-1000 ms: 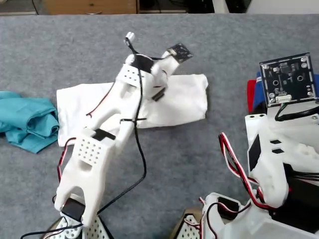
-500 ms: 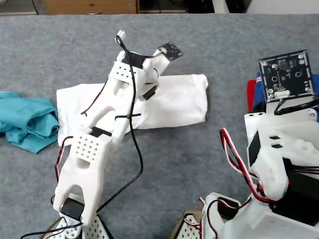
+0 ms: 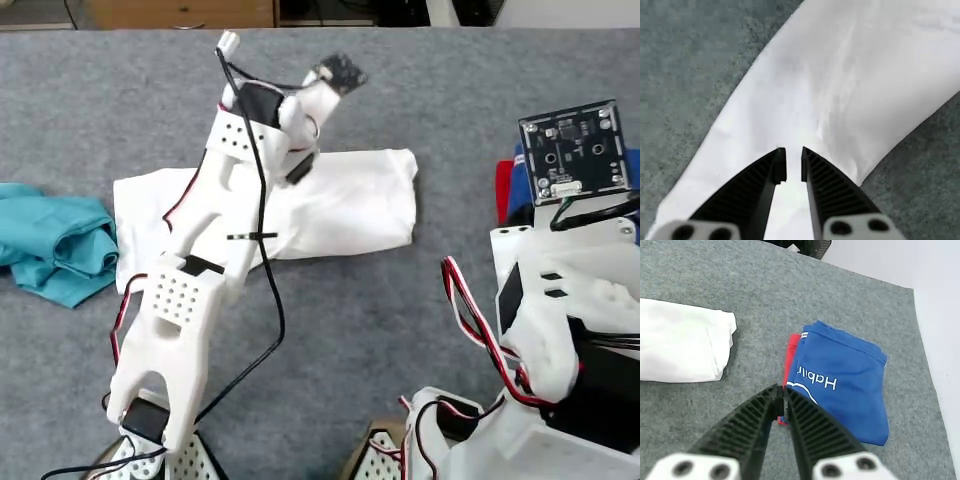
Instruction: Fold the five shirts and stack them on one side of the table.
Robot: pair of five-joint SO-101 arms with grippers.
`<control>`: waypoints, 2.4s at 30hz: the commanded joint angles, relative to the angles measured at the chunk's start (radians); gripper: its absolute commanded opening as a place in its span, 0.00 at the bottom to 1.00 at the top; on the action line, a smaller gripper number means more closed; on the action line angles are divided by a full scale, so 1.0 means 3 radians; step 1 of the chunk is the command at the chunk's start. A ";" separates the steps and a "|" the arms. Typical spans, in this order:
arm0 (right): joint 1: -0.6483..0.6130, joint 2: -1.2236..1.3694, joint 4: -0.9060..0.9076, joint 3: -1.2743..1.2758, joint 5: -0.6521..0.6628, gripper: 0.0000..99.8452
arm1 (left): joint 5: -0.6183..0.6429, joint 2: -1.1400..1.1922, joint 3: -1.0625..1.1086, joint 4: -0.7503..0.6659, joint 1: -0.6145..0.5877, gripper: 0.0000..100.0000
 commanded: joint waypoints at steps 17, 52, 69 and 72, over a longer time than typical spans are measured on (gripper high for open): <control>0.0018 -0.0033 0.0020 0.0023 -0.0005 0.00 | 0.1207 -0.0662 0.0895 0.0041 -0.0905 0.07; 0.0018 -0.0233 0.0066 0.0243 0.0210 0.00 | 0.1013 0.0361 0.0317 0.0036 -0.2123 0.20; 0.0043 -0.0248 0.0066 0.0279 0.0348 0.00 | 0.0987 0.0760 0.0107 -0.0123 -0.1923 0.20; 0.0028 -0.0243 0.0066 0.0289 0.0348 0.00 | 0.0997 0.0826 0.0107 -0.0082 -0.1918 0.19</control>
